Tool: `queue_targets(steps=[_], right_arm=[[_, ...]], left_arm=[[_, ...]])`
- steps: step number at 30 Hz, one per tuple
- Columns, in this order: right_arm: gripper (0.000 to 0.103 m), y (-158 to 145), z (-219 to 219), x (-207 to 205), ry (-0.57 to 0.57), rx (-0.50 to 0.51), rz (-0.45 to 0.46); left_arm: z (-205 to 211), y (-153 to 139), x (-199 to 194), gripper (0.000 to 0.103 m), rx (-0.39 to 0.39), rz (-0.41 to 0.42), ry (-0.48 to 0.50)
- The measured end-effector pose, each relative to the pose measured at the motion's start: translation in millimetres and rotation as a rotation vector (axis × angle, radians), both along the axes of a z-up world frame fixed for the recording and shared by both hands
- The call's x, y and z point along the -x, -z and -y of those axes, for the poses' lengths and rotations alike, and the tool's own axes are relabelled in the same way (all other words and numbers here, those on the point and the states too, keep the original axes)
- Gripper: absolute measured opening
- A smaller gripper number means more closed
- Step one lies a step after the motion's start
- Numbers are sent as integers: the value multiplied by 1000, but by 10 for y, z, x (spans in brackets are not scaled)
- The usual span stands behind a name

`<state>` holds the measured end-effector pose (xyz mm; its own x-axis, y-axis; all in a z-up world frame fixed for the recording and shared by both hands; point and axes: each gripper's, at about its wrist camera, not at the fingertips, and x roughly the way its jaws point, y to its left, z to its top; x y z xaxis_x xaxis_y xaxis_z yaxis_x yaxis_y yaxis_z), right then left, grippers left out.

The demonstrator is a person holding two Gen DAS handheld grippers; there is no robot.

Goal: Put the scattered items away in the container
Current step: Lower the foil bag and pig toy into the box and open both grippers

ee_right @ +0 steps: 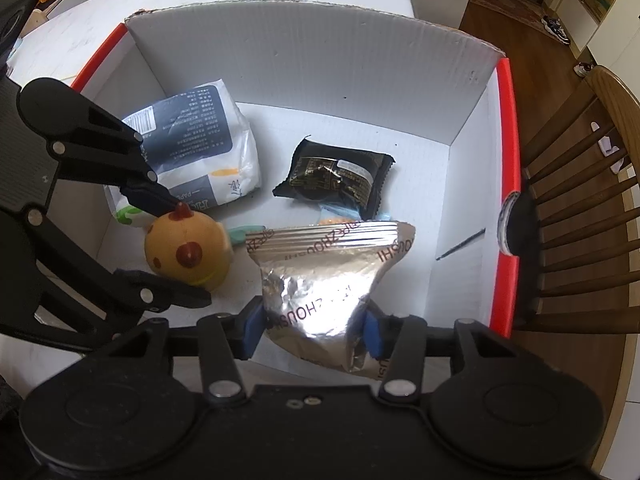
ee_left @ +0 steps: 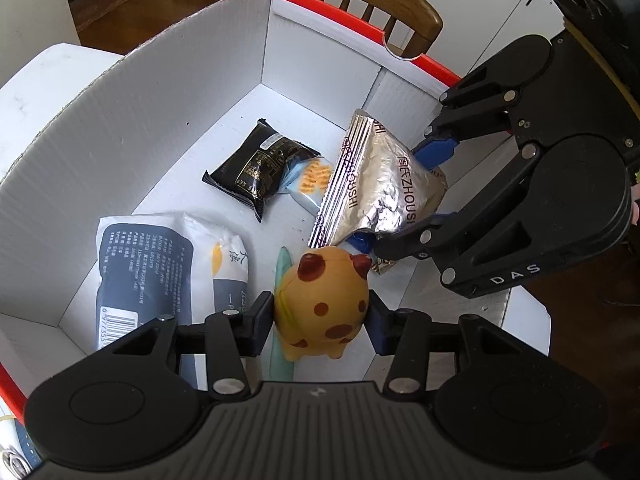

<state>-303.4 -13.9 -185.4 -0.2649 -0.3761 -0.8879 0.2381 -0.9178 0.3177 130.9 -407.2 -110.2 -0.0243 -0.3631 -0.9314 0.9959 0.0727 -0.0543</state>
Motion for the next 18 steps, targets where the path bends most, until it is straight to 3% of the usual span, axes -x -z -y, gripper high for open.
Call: queue_targets(steps=[2,7,18], right_arm=[[51,-2,1,-4,9,5,-3],[55,-29,14,-19,35,3,-15],[63,-167,-30,-103,86,1,-56]], left_arm=[[-6,6,-12,49,-4,-9,-6],[-48,-7,-83,66,1,-5,-49],[-154,-138,-36,74,44,3,-38]])
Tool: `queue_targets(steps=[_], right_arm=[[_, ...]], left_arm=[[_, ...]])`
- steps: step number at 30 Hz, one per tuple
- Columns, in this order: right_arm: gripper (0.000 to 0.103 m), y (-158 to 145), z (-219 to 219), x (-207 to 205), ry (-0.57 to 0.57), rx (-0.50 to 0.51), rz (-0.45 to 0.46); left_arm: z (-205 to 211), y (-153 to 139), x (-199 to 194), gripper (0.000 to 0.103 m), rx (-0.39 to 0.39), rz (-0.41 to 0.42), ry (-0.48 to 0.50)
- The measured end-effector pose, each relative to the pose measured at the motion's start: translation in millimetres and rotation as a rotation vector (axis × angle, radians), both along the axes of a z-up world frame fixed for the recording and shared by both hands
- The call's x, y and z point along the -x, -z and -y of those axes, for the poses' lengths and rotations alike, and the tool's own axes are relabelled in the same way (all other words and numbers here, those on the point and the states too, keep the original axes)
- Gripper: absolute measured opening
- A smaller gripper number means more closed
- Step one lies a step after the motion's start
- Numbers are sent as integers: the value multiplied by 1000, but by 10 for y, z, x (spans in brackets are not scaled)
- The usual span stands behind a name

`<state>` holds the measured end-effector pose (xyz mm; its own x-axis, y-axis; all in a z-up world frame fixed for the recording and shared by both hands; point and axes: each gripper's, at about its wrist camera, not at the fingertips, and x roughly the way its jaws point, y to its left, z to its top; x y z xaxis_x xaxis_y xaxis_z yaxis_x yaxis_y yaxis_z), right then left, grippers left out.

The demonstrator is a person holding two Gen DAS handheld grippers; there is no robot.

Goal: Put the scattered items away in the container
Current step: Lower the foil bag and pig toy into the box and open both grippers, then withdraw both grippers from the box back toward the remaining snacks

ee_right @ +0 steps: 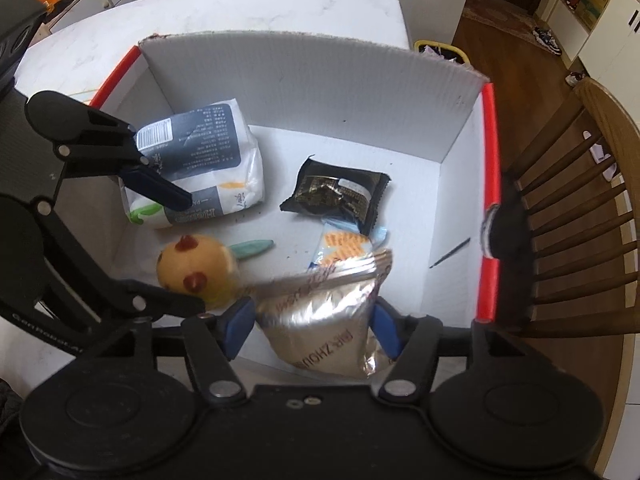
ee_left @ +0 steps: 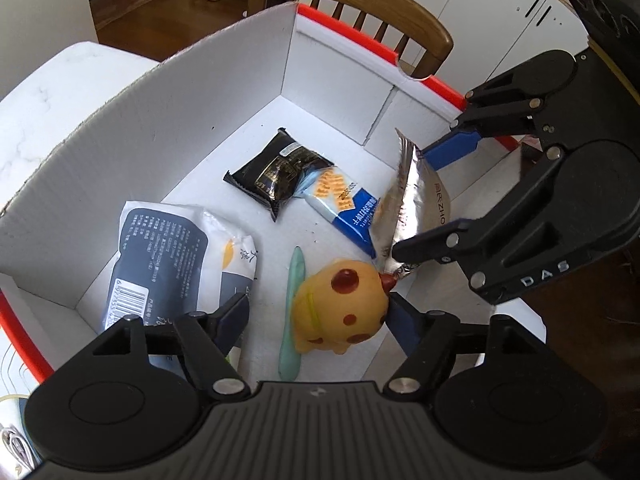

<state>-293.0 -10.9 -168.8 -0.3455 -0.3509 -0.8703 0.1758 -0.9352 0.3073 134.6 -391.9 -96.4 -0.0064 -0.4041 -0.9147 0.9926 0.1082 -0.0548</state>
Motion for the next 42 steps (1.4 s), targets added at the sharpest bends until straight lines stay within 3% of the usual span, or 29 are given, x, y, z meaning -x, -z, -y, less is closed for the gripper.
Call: queue_targets(steps=[22,42], right_arm=[[65,-422,-48,-303,166,1,-84],[69,-819,328,-557,309,46,-167]], left_arm=[[-318,-401,163,74,111,44,34],[-914,-726,195,74,184,52,68]])
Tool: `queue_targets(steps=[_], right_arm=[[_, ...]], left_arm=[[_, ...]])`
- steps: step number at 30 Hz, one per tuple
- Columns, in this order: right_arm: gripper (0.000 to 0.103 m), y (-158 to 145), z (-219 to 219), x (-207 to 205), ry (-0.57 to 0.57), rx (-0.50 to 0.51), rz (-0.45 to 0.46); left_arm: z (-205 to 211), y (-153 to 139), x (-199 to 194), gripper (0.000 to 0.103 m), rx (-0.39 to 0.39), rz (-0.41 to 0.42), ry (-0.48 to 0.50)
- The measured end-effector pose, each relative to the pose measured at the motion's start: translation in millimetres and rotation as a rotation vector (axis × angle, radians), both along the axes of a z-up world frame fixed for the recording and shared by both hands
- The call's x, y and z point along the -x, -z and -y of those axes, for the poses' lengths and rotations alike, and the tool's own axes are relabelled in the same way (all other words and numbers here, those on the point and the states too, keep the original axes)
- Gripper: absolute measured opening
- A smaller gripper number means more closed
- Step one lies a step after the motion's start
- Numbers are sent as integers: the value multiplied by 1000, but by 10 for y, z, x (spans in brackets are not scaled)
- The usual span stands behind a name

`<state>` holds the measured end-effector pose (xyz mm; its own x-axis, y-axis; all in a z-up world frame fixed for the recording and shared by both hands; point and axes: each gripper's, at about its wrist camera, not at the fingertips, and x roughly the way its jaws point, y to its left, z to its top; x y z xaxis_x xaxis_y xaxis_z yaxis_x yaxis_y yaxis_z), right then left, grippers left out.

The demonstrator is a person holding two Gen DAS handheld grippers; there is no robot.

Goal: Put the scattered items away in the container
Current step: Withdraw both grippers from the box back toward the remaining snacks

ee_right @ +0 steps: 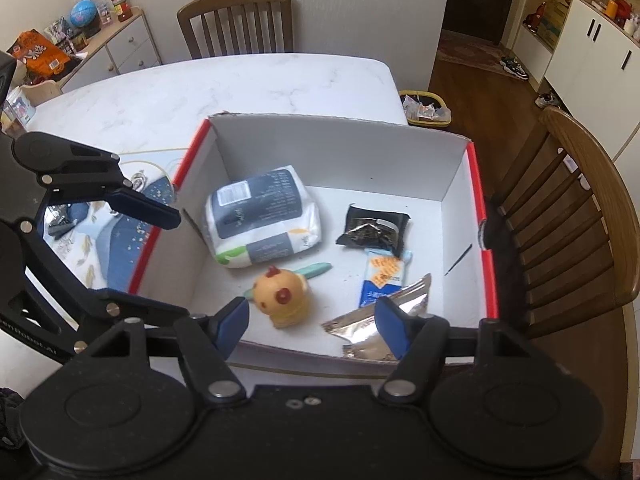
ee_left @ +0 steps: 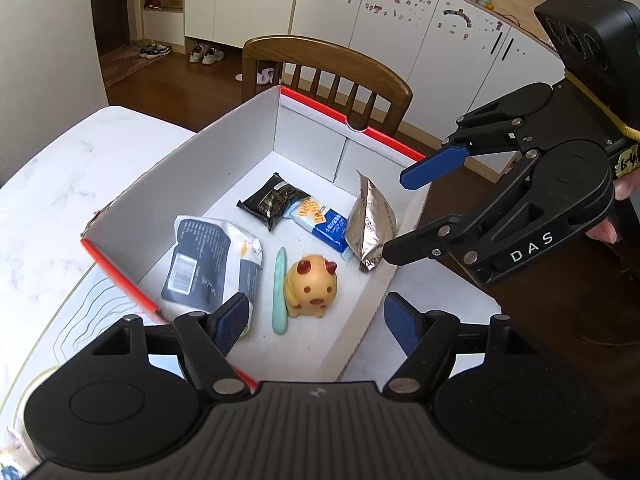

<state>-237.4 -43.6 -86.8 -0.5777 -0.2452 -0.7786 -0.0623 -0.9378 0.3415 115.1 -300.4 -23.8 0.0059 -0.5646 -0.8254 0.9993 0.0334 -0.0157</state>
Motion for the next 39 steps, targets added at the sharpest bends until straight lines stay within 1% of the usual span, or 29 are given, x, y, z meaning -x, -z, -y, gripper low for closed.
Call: queue_targets(steps=[2,4,10,13,15,21,23,25,29,31,35,37,39], right_arm=[[69,-35,59,-20,15,5,-6],[69,-69,127,-35,24,5,-9],[69,-150,320,-70,62,14,-20],[69,-190,409,-92,84,16,-26],[69,-217,470,-106,97,19,-33],[69,-290,673,-132,133,15,-53],[69,-312,752,-132,139,17,-56],[69,-345,825,-129,150,24,-60],[69,-428,957,-107,169,41,-69],[71,-466,1026,-91,179,39,-72],[73,-529,1161,-49,188,48,-84],[75,-554,1230,-16,190,45,-87],[75,-581,1287,24,196,40,-91]], left_arm=[[-76,-29,0,75,4,4,1],[-150,-62,-2,81,11,8,2],[-356,-151,-19,82,28,24,-12],[-457,-194,-22,87,38,28,-12],[-525,-217,-26,88,46,28,-13],[-726,-282,-76,89,74,25,-38],[-795,-297,-98,91,80,29,-46],[-869,-307,-124,96,88,33,-53],[-1011,-318,-167,98,93,39,-65],[-1093,-328,-189,98,98,39,-69],[-1258,-335,-263,100,104,37,-88],[-1343,-340,-315,103,108,31,-101],[-1437,-340,-371,103,112,26,-109]])
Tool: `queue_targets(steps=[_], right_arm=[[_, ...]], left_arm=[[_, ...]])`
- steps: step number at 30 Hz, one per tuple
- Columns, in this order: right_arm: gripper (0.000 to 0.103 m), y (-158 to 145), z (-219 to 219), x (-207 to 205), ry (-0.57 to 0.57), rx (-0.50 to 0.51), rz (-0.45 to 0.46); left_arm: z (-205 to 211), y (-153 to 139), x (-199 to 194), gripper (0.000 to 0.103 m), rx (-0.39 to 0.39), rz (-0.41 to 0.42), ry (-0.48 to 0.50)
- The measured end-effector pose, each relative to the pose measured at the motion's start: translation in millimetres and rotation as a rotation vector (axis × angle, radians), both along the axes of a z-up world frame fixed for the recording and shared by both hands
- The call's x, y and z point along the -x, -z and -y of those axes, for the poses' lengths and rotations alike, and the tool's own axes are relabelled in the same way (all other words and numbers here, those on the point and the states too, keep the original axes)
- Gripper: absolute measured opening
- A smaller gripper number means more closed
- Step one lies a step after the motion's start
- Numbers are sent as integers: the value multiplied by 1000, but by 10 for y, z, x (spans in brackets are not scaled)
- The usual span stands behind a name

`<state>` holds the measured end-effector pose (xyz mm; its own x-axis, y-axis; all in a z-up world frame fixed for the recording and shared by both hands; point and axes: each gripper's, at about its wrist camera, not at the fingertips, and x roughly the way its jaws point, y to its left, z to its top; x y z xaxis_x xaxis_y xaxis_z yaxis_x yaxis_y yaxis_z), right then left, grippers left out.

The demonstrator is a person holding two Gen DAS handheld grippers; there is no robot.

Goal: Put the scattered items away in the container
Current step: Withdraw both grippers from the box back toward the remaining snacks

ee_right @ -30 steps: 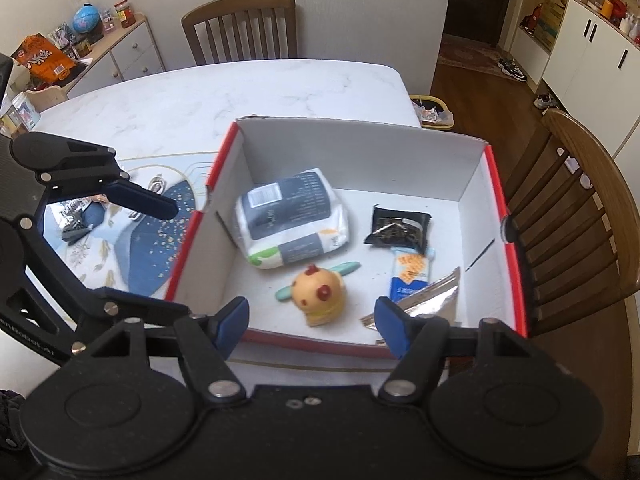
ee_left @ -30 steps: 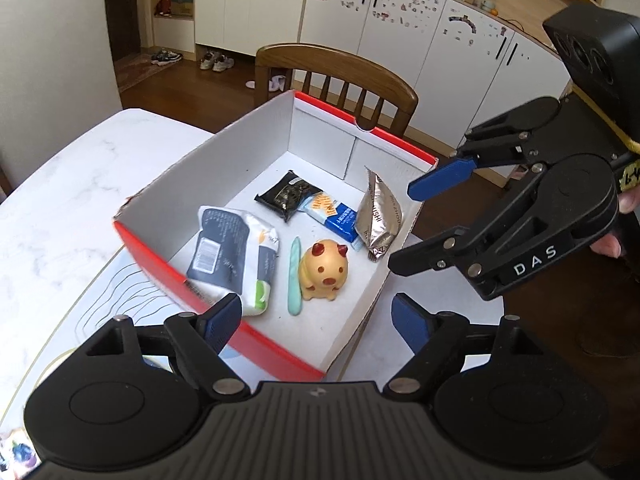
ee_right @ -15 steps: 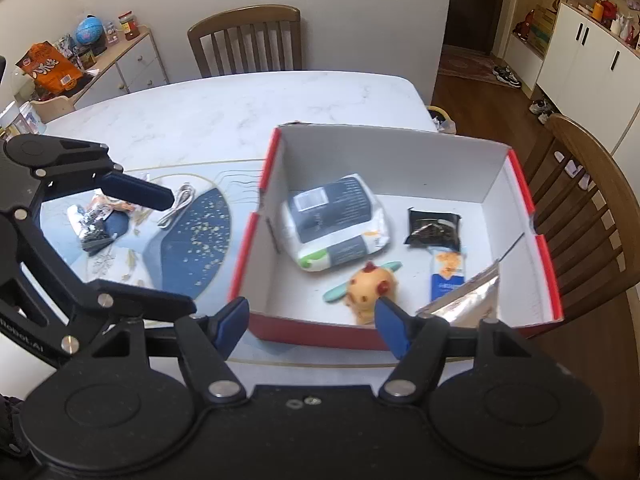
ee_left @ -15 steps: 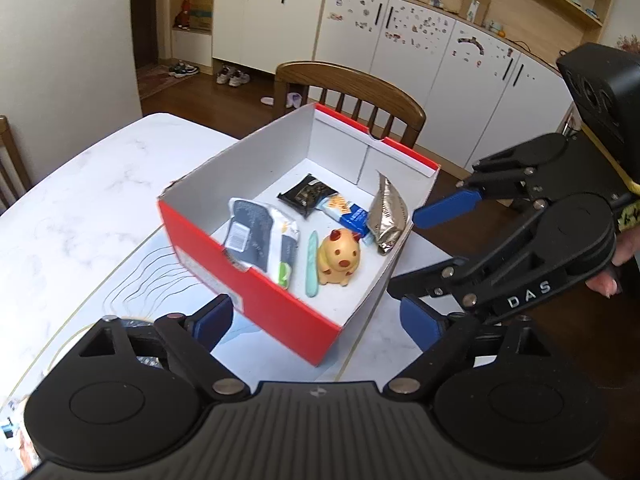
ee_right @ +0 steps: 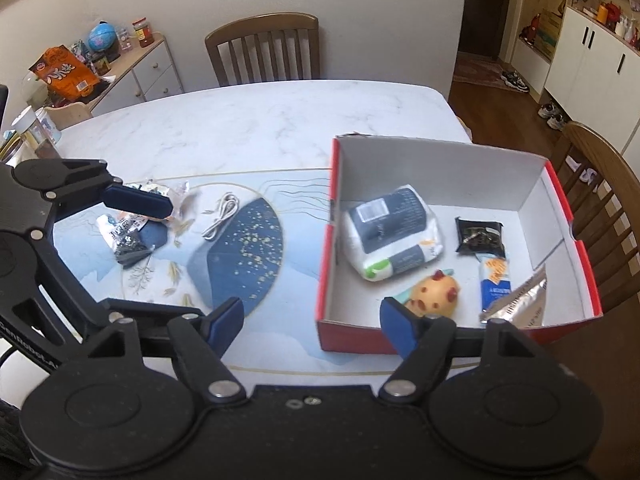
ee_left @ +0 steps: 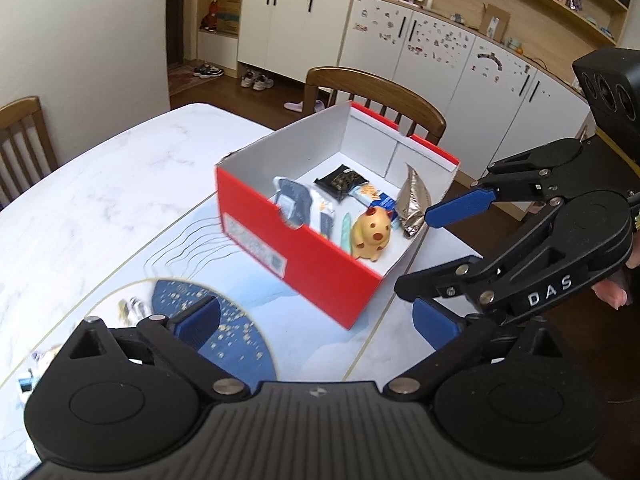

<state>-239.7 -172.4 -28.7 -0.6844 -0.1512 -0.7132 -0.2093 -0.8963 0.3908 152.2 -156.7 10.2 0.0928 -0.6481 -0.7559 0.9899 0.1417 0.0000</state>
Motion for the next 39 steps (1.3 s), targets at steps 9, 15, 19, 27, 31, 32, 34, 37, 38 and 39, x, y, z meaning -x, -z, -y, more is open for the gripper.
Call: queue_targets(steps=[9,15,19,27,31,32,34,37,38,39], right_arm=[[78,-46,269,216,27,17,-18],[78,-73,473,412,25,26,-29],[78,-99,594,547,14,30,-35],[78,-87,758,827,14,36,-36],[78,-46,820,968,14,34,-30],[78,-31,828,1000,16,36,-29],[78,5,831,1064,21,43,-23],[78,66,850,1173,25,53,-17],[78,86,857,1209,26,55,-14],[78,104,863,1240,25,55,-12]], left_arm=[[-463,64,-268,103,15,6,-78],[-798,82,-427,103,46,33,-120],[-946,96,-547,103,48,30,-143],[-1190,199,-792,103,50,41,-192],[-1268,259,-893,103,48,49,-203],[-1280,278,-916,103,47,48,-208],[-1311,322,-970,103,46,47,-218],[-1338,397,-1048,103,37,37,-232],[-1345,424,-1073,103,35,36,-237],[-1347,450,-1097,103,33,38,-242]])
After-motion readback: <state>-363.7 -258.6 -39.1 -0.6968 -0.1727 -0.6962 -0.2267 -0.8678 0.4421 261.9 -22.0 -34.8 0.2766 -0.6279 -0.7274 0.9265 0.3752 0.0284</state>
